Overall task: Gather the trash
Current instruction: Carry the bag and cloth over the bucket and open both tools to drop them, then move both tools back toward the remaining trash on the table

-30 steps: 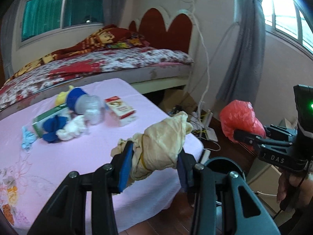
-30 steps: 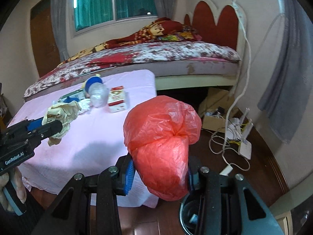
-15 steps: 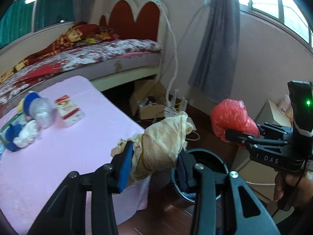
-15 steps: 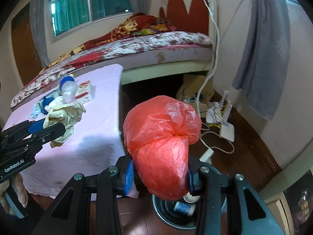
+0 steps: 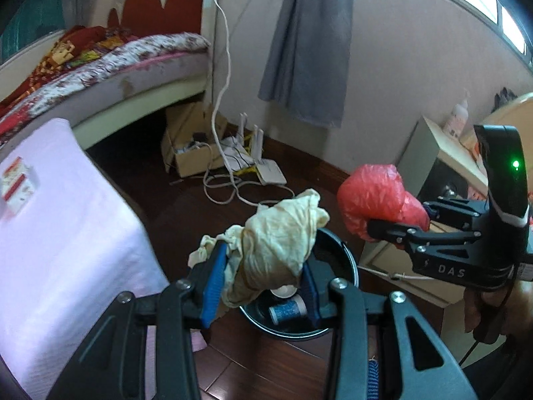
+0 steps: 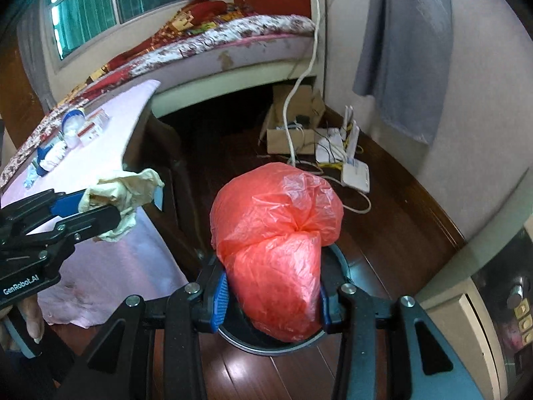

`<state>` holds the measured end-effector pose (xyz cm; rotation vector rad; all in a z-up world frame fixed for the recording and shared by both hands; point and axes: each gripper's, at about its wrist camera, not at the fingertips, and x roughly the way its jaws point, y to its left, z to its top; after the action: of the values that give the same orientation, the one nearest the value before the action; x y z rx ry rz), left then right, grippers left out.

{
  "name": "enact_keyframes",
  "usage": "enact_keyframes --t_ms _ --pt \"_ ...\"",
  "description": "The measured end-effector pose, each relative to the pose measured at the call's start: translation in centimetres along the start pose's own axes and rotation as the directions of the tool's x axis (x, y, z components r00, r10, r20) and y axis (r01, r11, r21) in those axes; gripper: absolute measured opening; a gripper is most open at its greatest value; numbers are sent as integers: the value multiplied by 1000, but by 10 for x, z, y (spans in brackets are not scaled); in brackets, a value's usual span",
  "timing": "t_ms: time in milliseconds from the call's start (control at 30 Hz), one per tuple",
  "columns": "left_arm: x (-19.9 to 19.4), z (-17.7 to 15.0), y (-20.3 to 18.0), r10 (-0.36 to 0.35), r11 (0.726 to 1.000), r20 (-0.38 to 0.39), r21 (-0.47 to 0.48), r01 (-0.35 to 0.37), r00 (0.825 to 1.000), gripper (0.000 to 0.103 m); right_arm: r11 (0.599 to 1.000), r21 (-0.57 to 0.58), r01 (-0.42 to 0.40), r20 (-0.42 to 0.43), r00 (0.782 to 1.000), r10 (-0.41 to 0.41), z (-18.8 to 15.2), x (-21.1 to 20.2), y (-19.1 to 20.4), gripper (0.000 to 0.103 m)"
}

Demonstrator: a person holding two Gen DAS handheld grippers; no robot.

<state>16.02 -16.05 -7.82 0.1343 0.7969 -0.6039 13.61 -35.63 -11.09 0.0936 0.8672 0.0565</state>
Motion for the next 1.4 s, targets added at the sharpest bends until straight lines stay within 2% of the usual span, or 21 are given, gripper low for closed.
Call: enact_keyframes --t_ms 233,367,667,733,767,800,833,867,900,1033,1100,1233,1400 --pt "43 -6 -4 -64 998 -75 3 64 995 42 1000 -7 -1 -69 998 1 -24 29 -20 44" --pt "66 -13 -3 -103 995 -126 -25 101 987 42 998 -59 -19 -104 995 12 -35 45 -19 44" --pt "109 -24 -8 -130 992 -215 -24 128 968 44 979 -192 -72 -186 982 36 -43 98 -10 44" --pt "115 -26 -6 -137 991 -224 -33 133 965 49 973 -217 -80 -207 978 34 -47 109 -7 44" --pt "118 -27 -5 -133 991 -229 -37 127 964 65 969 -233 -80 -212 977 30 -50 113 -6 45" --pt "122 -30 -3 -104 994 -243 -42 96 964 90 965 -256 -60 -207 978 6 -52 117 -5 49" --pt "122 -32 0 -87 996 -237 -45 78 968 97 962 -273 -29 -202 979 -28 -55 122 -6 59" --pt "120 -34 3 -77 996 -224 -51 67 972 102 962 -273 20 -208 975 -79 -59 128 -12 86" --pt "119 -37 7 -58 997 -226 -57 46 973 102 965 -262 32 -210 974 -89 -61 131 -17 93" --pt "110 -43 19 -13 997 -219 -83 -5 976 102 976 -211 55 -251 962 -109 -67 136 -36 95" --pt "103 -45 21 20 996 -212 -78 -38 977 102 984 -165 63 -260 960 -105 -65 135 -42 103" --pt "82 -45 26 64 993 -176 -87 -80 982 102 990 -111 91 -231 966 -115 -53 118 -41 103" --pt "51 -42 31 96 989 -132 -101 -109 987 102 994 -70 81 -163 982 -92 -29 86 -29 103"
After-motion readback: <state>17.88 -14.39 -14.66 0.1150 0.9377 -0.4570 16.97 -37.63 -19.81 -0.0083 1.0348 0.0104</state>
